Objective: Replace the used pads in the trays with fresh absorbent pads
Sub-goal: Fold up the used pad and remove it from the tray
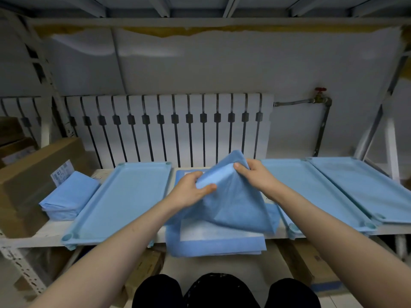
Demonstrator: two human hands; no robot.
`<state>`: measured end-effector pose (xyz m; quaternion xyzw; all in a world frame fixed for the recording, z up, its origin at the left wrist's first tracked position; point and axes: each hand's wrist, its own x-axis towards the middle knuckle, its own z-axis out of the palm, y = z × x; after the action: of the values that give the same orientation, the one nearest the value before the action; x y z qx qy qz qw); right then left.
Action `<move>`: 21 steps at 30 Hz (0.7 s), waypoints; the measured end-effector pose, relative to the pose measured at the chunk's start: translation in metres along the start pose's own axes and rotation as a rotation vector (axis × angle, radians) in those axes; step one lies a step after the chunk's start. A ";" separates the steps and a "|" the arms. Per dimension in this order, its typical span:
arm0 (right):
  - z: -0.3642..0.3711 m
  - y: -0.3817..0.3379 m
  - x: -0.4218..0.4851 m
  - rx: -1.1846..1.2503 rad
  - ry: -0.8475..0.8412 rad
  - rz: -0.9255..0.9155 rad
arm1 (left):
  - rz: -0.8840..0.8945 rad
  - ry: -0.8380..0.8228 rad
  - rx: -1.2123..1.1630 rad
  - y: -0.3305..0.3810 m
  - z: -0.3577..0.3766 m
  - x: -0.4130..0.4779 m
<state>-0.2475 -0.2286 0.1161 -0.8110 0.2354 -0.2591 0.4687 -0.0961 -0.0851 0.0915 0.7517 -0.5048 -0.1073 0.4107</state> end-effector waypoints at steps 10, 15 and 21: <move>-0.031 -0.011 0.015 -0.039 0.405 -0.062 | -0.348 0.149 0.015 -0.020 -0.055 0.002; -0.049 0.001 0.044 -0.061 0.444 0.082 | -0.295 0.054 -0.762 -0.014 -0.068 0.019; -0.046 0.020 0.084 -0.178 0.313 0.260 | -0.431 0.116 -0.679 -0.016 -0.054 0.069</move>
<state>-0.2167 -0.3195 0.1344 -0.7619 0.4298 -0.2974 0.3825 -0.0220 -0.1139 0.1323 0.6667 -0.2477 -0.3089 0.6315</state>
